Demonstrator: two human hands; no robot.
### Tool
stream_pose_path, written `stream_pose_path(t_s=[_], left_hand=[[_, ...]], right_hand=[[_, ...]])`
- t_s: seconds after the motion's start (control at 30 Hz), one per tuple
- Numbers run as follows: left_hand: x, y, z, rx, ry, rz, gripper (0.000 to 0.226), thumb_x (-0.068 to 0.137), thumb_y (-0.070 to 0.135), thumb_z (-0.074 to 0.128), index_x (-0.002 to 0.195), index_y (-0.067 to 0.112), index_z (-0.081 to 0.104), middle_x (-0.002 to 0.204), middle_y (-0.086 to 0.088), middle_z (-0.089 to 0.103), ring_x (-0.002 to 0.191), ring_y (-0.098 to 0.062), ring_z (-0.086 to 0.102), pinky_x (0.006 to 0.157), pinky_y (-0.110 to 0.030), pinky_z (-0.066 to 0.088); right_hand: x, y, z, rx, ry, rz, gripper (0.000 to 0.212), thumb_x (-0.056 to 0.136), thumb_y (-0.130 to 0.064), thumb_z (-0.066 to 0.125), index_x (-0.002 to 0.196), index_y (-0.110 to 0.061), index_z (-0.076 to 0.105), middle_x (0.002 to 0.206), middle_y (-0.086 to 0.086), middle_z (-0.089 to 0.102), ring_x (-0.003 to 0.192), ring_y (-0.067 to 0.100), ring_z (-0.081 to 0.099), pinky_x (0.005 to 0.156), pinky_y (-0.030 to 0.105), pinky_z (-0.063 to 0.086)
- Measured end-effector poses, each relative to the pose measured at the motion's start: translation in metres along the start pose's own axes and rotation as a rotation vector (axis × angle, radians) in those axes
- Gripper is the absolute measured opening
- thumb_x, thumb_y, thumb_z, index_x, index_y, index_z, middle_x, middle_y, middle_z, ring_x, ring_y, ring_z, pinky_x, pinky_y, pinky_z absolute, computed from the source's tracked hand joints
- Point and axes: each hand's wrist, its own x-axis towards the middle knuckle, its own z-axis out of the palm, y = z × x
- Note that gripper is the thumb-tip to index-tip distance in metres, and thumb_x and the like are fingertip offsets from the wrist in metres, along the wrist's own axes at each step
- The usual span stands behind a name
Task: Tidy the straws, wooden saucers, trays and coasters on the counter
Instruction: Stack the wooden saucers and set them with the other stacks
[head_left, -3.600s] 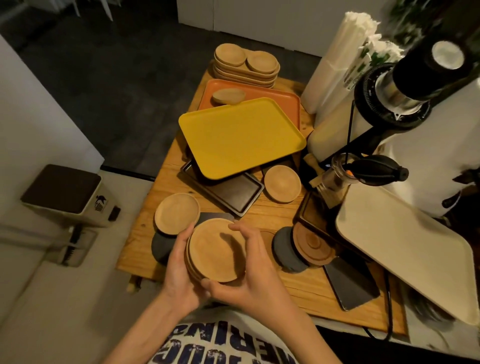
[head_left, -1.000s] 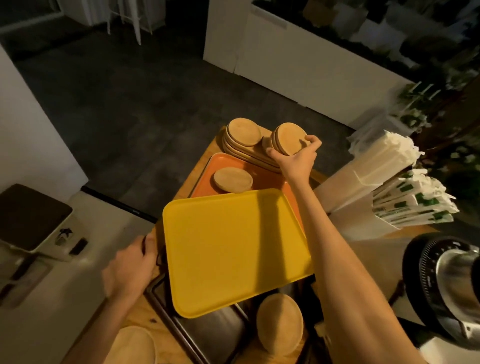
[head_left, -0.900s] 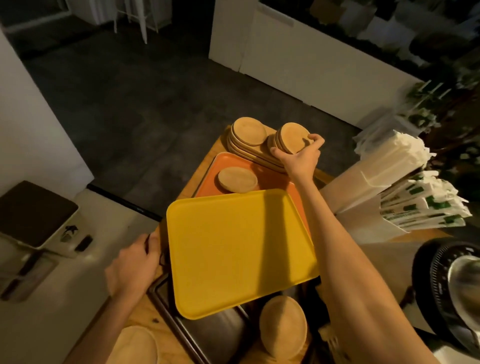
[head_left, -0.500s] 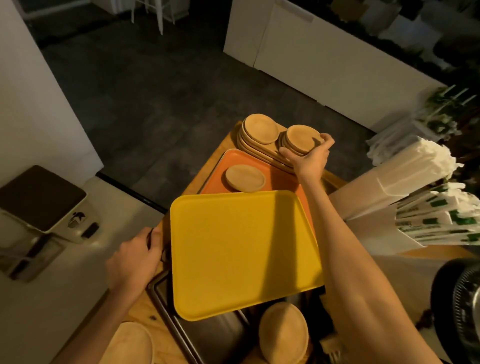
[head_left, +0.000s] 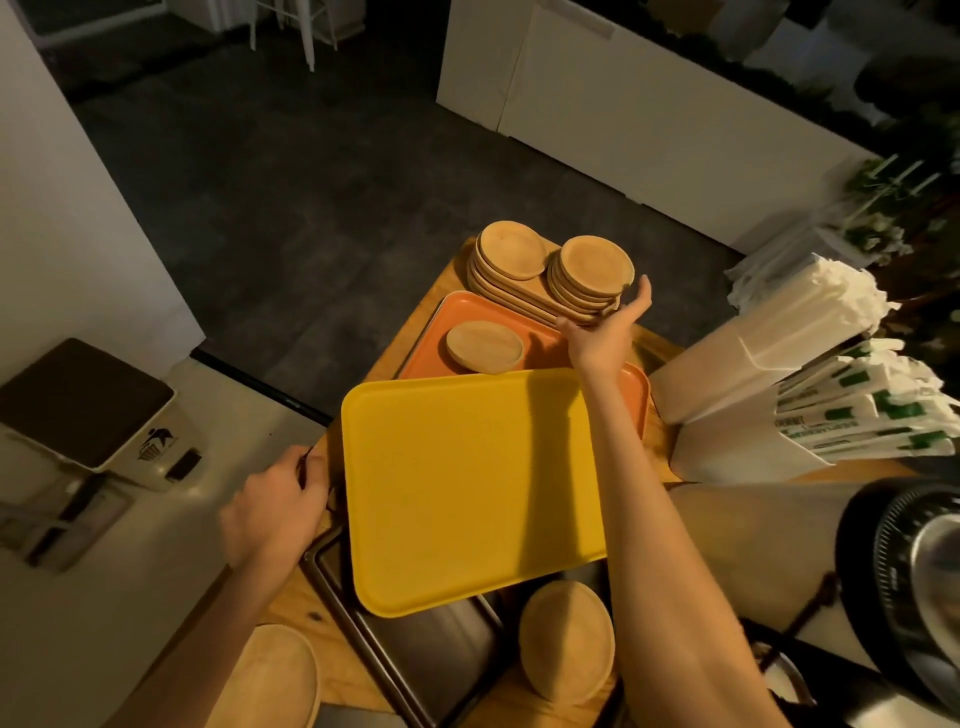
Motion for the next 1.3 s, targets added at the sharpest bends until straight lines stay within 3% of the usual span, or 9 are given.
stream_pose_path(t_s=[0.1,0.37,0.5,0.63,0.73,0.83,1.03,1.13,1.3], left_hand=[[-0.001,0.001,-0.003,0.004,0.022,0.012,0.034,0.097,0.042,0.035,0.106,0.023,0.062,0.083,-0.012,0.067,0.076,-0.034,0.061,0.070,-0.041,0.051],[-0.004,0.001,-0.006,-0.128,0.102,0.065,0.032,0.093,0.031,0.045,0.115,0.023,0.067,0.089,-0.018,0.071,0.079,-0.039,0.063,0.072,-0.048,0.054],[-0.004,0.000,-0.005,-0.162,0.123,0.086,0.034,0.092,0.033,0.044,0.114,0.023,0.067,0.093,-0.018,0.071,0.083,-0.041,0.063,0.073,-0.049,0.054],[-0.006,0.000,-0.006,-0.232,0.131,0.102,0.043,0.087,0.039,0.038,0.114,0.024,0.067,0.094,-0.017,0.071,0.085,-0.040,0.063,0.071,-0.041,0.050],[-0.009,-0.003,-0.008,-0.273,0.126,0.135,0.038,0.092,0.035,0.042,0.118,0.021,0.066,0.097,-0.016,0.071,0.088,-0.038,0.063,0.070,-0.039,0.045],[-0.012,-0.008,-0.012,-0.265,0.047,0.163,0.036,0.098,0.036,0.045,0.127,0.021,0.061,0.112,-0.014,0.069,0.099,-0.037,0.062,0.078,-0.044,0.050],[-0.031,-0.052,-0.024,-0.282,-0.236,0.147,0.040,0.099,0.036,0.039,0.135,0.023,0.052,0.124,-0.009,0.063,0.111,-0.036,0.056,0.091,-0.046,0.044],[-0.052,-0.081,-0.033,-0.292,-0.250,0.159,0.038,0.102,0.039,0.037,0.130,0.021,0.055,0.112,0.001,0.062,0.104,-0.026,0.057,0.082,-0.038,0.041],[-0.092,-0.119,-0.047,-0.238,-0.273,0.109,0.047,0.102,0.047,0.032,0.139,0.021,0.045,0.131,-0.016,0.057,0.117,-0.037,0.053,0.092,-0.047,0.040]], right_hand=[[-0.034,-0.003,-0.008,0.029,0.067,0.005,0.104,0.078,0.000,0.079,0.155,-0.017,0.011,0.155,0.008,0.034,0.140,0.025,0.039,0.100,0.022,0.036],[-0.131,0.003,-0.048,0.057,-0.062,-0.048,0.083,0.086,-0.010,0.075,0.149,-0.021,0.021,0.135,-0.001,0.042,0.133,0.020,0.045,0.095,0.026,0.039],[-0.170,0.004,-0.075,0.030,-0.103,-0.066,0.070,0.089,-0.018,0.072,0.144,-0.024,0.028,0.128,-0.005,0.050,0.126,0.012,0.050,0.082,0.004,0.034],[-0.216,0.007,-0.107,0.006,-0.124,-0.061,0.064,0.092,-0.023,0.069,0.143,-0.026,0.030,0.135,0.001,0.053,0.120,0.001,0.050,0.076,-0.002,0.036],[-0.255,0.014,-0.127,-0.092,-0.153,-0.051,0.065,0.092,-0.025,0.068,0.144,-0.028,0.029,0.140,-0.001,0.050,0.105,-0.016,0.050,0.075,0.006,0.041],[-0.298,0.028,-0.142,-0.190,-0.217,-0.024,0.070,0.089,-0.024,0.071,0.145,-0.027,0.028,0.141,-0.002,0.046,0.125,0.001,0.042,0.095,0.019,0.038],[-0.349,0.058,-0.159,-0.392,-0.241,-0.010,0.073,0.089,-0.024,0.071,0.148,-0.017,0.029,0.150,0.005,0.039,0.137,0.020,0.036,0.113,0.042,0.035],[-0.350,0.062,-0.160,-0.447,-0.213,-0.006,0.073,0.090,-0.025,0.069,0.150,-0.016,0.028,0.152,0.010,0.036,0.141,0.026,0.031,0.117,0.043,0.030],[-0.341,0.069,-0.161,-0.477,-0.224,0.043,0.080,0.088,-0.025,0.071,0.152,-0.019,0.024,0.159,0.012,0.022,0.148,0.030,0.016,0.118,0.040,0.018]])
